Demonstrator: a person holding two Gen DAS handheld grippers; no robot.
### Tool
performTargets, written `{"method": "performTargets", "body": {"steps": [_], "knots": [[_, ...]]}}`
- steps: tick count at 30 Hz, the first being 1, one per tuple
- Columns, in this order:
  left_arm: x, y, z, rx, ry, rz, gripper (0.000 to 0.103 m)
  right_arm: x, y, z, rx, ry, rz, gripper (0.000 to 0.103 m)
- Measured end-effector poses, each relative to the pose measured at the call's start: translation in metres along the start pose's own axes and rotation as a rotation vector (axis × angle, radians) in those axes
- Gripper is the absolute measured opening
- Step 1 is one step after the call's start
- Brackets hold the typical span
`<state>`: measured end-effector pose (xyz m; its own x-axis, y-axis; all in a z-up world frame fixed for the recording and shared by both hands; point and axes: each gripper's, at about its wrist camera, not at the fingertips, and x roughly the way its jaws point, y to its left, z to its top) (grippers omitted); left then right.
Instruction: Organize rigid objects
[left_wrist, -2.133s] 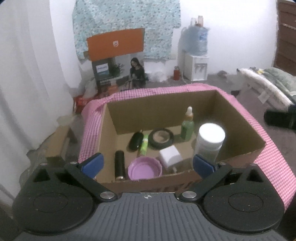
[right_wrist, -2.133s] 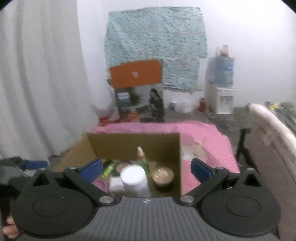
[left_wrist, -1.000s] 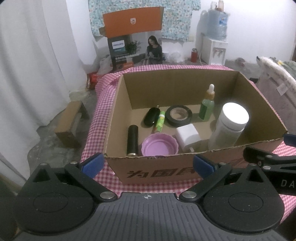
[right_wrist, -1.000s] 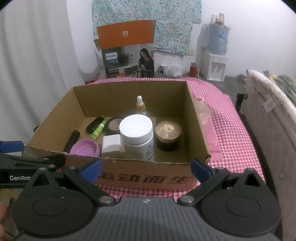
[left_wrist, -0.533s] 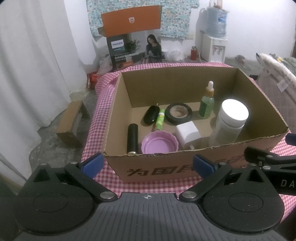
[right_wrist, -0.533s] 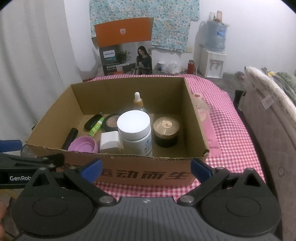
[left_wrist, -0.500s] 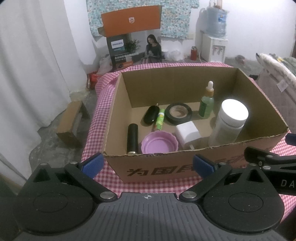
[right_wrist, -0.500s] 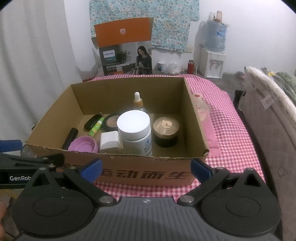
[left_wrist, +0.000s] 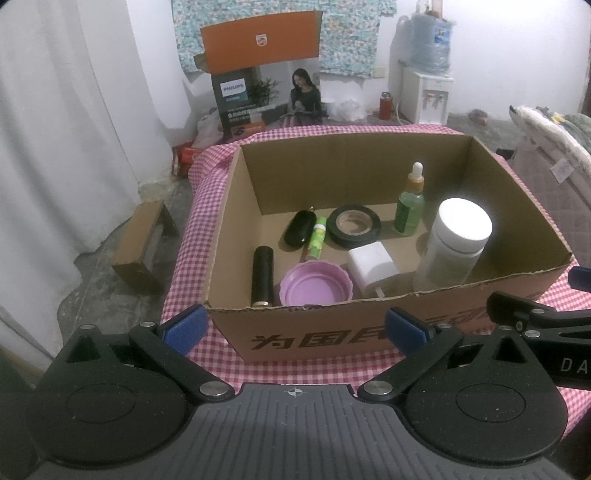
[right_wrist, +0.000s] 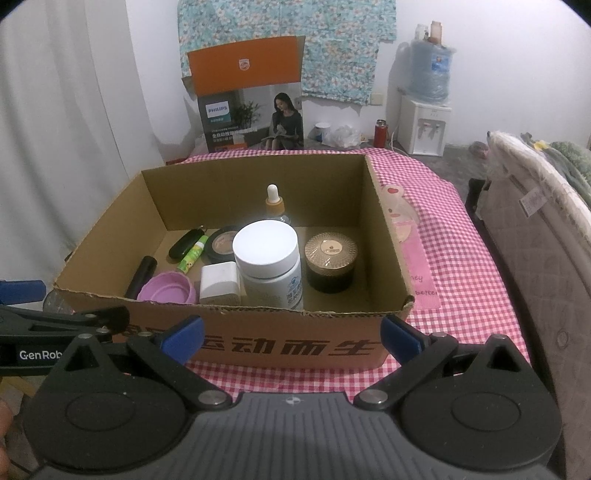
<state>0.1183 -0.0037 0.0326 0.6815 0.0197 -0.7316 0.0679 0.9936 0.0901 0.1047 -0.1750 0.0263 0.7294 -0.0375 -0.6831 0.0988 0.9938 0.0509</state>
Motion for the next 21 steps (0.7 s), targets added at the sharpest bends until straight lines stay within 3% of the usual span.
{"method": "performTargets", "body": {"steps": [21], "knots": [[-0.0044, 0.0006, 0.0030, 0.005, -0.004, 0.001, 0.103, -0.0008, 0.0044, 0.0013, 0.001, -0.005, -0.002, 0.103]]}}
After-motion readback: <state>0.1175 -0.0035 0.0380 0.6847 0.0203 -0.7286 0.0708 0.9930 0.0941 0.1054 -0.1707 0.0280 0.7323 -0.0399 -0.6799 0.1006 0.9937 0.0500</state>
